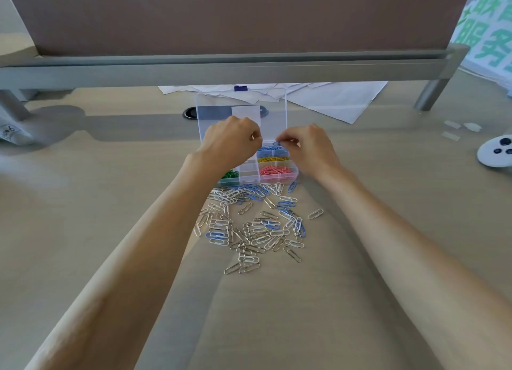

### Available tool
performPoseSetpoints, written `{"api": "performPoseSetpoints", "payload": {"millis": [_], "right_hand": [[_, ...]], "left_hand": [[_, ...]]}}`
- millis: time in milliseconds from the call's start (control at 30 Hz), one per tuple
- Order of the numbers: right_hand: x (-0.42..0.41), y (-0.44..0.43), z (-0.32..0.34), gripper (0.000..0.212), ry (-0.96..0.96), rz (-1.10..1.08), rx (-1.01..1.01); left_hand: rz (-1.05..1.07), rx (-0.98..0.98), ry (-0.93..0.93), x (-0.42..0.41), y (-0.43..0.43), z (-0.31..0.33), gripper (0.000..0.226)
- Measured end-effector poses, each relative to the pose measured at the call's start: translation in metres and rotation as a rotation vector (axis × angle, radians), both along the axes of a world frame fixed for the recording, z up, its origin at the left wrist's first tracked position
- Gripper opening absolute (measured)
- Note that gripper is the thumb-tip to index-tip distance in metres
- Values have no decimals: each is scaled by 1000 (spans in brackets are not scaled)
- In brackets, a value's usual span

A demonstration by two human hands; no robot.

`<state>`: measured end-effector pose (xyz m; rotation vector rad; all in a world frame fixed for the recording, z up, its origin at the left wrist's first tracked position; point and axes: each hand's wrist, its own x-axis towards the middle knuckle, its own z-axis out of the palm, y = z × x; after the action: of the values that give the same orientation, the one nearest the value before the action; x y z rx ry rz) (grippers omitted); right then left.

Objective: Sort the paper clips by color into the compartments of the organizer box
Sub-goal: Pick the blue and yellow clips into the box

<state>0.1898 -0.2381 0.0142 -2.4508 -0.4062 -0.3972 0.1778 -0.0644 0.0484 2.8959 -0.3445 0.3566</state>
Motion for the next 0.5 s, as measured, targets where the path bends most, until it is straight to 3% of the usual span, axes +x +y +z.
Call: {"api": "performPoseSetpoints", "payload": {"millis": [133, 300, 500], "right_hand": [[-7, -2, -2, 23, 2, 15, -69], [-36, -7, -6, 16, -101, 75, 10], [-83, -8, -10, 14, -142, 62, 149]], "left_hand": [[-43, -19, 5, -18, 11, 8, 22], [-126, 47, 139, -59, 26, 17, 15], [-130, -20, 267, -106, 48, 13, 6]]}}
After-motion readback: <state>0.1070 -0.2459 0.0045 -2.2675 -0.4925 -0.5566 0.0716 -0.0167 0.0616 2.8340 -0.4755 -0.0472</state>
